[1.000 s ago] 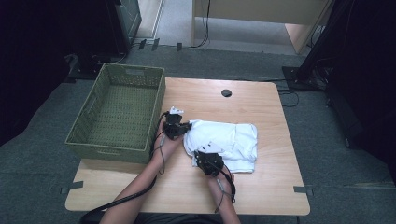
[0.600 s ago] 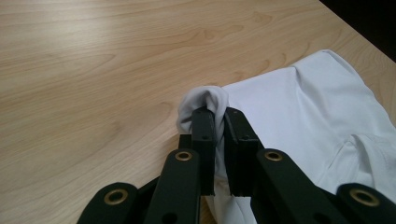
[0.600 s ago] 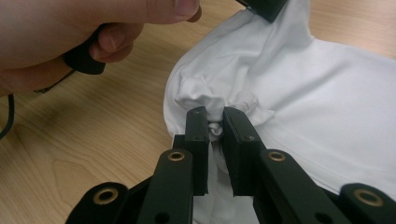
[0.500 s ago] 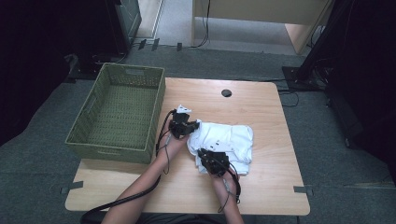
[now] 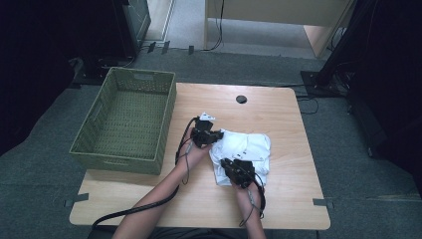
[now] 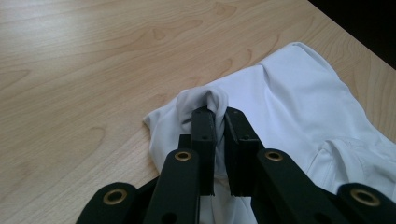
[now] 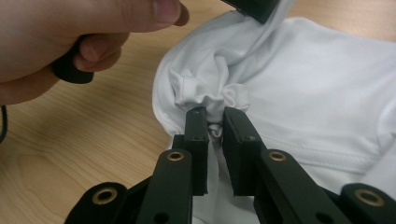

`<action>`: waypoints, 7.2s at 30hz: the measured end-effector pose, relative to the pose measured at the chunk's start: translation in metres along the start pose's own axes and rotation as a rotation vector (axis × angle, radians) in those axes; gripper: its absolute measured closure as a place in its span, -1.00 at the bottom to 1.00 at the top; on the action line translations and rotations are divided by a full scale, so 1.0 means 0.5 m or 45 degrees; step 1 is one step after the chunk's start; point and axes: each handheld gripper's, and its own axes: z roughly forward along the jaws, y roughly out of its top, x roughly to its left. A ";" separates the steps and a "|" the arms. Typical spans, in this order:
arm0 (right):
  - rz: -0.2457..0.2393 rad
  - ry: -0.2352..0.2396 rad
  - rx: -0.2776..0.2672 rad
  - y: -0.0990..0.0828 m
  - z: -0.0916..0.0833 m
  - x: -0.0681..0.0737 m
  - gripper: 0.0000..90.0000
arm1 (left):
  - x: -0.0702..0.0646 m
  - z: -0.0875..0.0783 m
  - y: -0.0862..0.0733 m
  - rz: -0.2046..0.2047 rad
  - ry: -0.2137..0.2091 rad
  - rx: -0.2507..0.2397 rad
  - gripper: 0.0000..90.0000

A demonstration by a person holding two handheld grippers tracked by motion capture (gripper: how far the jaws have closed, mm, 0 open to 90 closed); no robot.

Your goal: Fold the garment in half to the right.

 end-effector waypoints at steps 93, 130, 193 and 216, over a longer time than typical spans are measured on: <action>-0.094 -0.027 -0.021 0.059 -0.030 0.004 0.85 | 0.000 -0.052 0.033 -0.091 -0.005 -0.094 0.86; -0.044 0.038 0.031 0.036 0.035 0.033 0.01 | 0.061 -0.060 -0.013 -0.131 0.072 -0.076 0.14; 0.014 -0.019 0.022 0.010 -0.034 -0.055 0.89 | 0.040 -0.007 -0.053 -0.074 0.078 -0.014 0.40; 0.090 -0.203 0.018 -0.015 -0.076 -0.144 0.77 | 0.046 -0.008 -0.064 -0.031 0.068 -0.055 0.51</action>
